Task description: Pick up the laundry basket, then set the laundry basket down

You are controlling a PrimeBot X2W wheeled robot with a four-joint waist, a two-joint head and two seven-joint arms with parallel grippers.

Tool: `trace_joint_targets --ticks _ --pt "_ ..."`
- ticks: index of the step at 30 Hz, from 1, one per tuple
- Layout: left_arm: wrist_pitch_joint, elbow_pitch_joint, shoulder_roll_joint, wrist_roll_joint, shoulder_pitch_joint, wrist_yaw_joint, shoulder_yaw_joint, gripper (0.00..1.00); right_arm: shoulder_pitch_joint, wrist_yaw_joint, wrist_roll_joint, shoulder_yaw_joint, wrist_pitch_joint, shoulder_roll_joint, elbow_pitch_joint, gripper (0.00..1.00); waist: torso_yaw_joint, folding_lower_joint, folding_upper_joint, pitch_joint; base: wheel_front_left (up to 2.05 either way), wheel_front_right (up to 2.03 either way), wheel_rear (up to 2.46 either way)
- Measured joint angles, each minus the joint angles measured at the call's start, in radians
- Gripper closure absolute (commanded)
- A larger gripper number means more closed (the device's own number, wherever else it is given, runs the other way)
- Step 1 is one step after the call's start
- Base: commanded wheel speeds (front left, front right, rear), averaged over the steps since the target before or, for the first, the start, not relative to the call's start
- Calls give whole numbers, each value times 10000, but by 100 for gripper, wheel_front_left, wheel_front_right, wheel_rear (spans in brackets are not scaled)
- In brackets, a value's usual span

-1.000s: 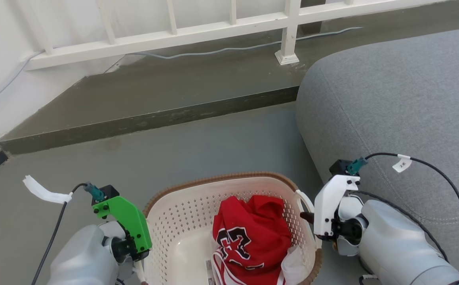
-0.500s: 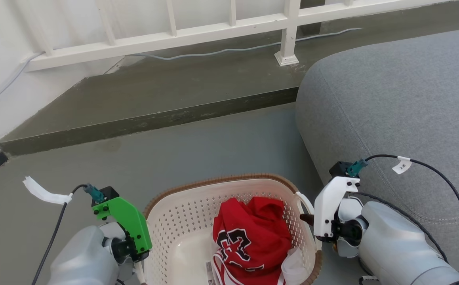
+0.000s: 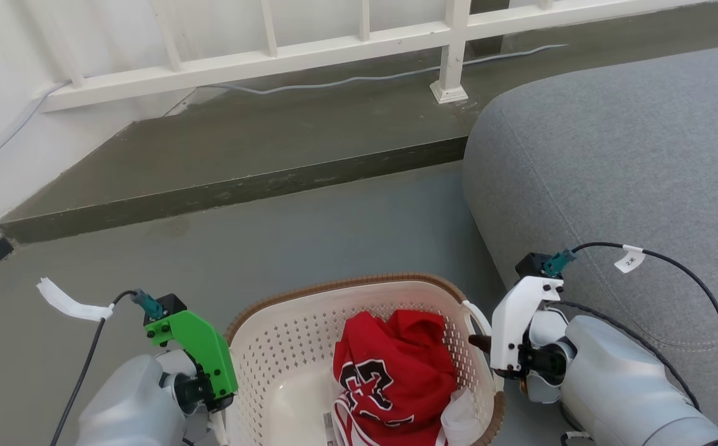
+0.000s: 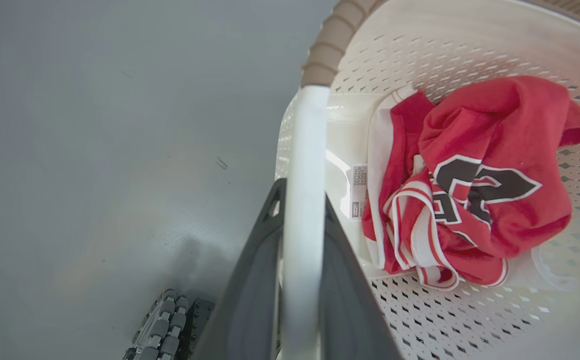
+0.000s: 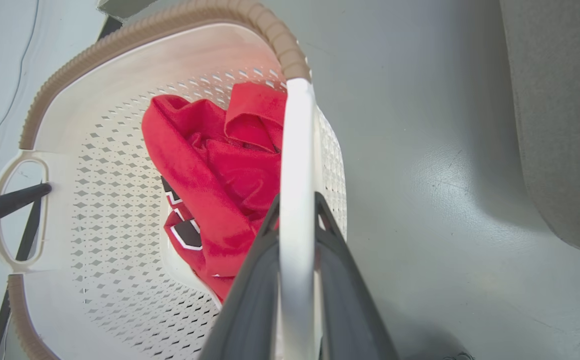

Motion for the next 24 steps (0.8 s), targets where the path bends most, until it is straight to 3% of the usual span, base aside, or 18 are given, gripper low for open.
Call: trace_joint_targets --ticks 24 --pt "-50 -4 0 -73 12 13 -117 100 0 0 265 86 -52 -4 -15 100 46 0 0 177 0 0 0"
